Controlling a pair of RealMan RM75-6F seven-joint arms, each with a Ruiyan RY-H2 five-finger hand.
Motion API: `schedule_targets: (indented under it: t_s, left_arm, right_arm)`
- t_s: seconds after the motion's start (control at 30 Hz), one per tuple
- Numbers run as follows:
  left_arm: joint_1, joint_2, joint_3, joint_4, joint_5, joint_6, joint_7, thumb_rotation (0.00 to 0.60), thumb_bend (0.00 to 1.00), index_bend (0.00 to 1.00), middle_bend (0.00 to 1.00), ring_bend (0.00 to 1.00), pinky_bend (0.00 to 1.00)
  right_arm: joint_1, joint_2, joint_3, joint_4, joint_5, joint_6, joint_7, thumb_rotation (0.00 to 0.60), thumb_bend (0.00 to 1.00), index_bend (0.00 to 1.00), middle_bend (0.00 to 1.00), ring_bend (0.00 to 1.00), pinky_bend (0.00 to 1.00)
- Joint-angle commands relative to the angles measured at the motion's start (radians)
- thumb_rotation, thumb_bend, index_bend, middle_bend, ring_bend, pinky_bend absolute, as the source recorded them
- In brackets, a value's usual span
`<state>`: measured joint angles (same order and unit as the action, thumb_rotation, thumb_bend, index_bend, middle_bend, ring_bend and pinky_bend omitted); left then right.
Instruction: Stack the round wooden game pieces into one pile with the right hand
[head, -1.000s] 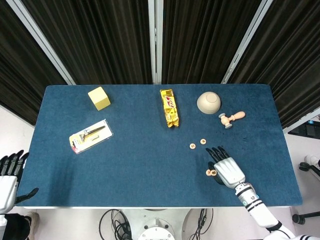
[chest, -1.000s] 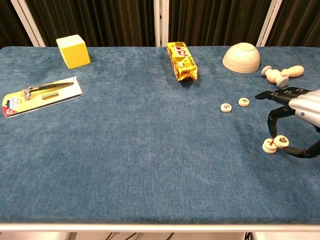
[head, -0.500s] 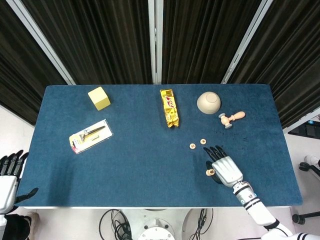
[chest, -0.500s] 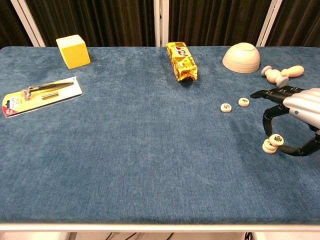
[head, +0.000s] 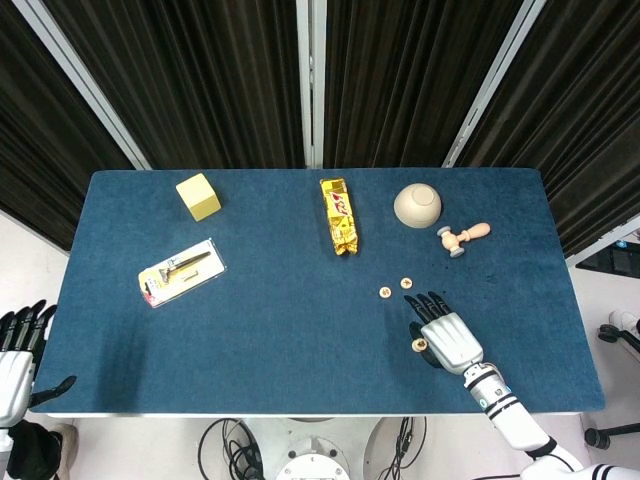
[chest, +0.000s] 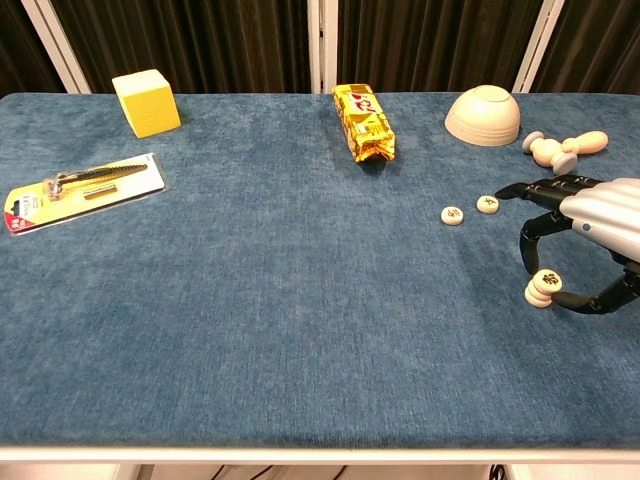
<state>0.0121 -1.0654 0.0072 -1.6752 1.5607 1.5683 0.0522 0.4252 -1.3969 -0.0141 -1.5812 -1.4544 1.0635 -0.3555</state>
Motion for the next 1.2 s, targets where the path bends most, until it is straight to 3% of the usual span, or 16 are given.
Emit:
schedule_targets:
  t_s: [0.03, 0.4, 0.7, 0.9, 1.2]
  left_arm:
    - [0.001, 0.000, 0.000, -0.002, -0.002, 0.000, -0.001, 0.600, 0.08, 0.03, 0.00, 0.00, 0.00]
    - [0.001, 0.001, 0.000, -0.003, 0.000, 0.000, -0.001, 0.600, 0.08, 0.03, 0.00, 0.00, 0.00]
    - [0.001, 0.002, 0.002, -0.005, 0.006, 0.002, -0.002, 0.600, 0.08, 0.03, 0.00, 0.00, 0.00]
    - [-0.002, 0.000, 0.002, -0.007, 0.006, -0.004, 0.006, 0.600, 0.08, 0.03, 0.00, 0.00, 0.00]
    - [-0.001, 0.002, 0.001, -0.004, 0.000, -0.004, 0.001, 0.600, 0.08, 0.03, 0.00, 0.00, 0.00]
  right_arm:
    - [0.001, 0.000, 0.000, -0.002, 0.000, 0.000, 0.001, 0.600, 0.24, 0.45, 0.04, 0.00, 0.00]
    - [0.000, 0.011, -0.004, -0.010, -0.008, 0.010, 0.010, 0.600, 0.23, 0.41, 0.04, 0.00, 0.00]
    - [-0.006, 0.053, 0.008, -0.031, -0.018, 0.041, 0.053, 0.600, 0.22, 0.23, 0.02, 0.00, 0.00]
    - [0.031, 0.046, 0.073, -0.014, -0.001, 0.040, 0.078, 0.600, 0.22, 0.20, 0.02, 0.00, 0.00]
    - [0.175, -0.045, 0.180, 0.033, 0.245, -0.141, -0.128, 0.600, 0.17, 0.21, 0.00, 0.00, 0.00]
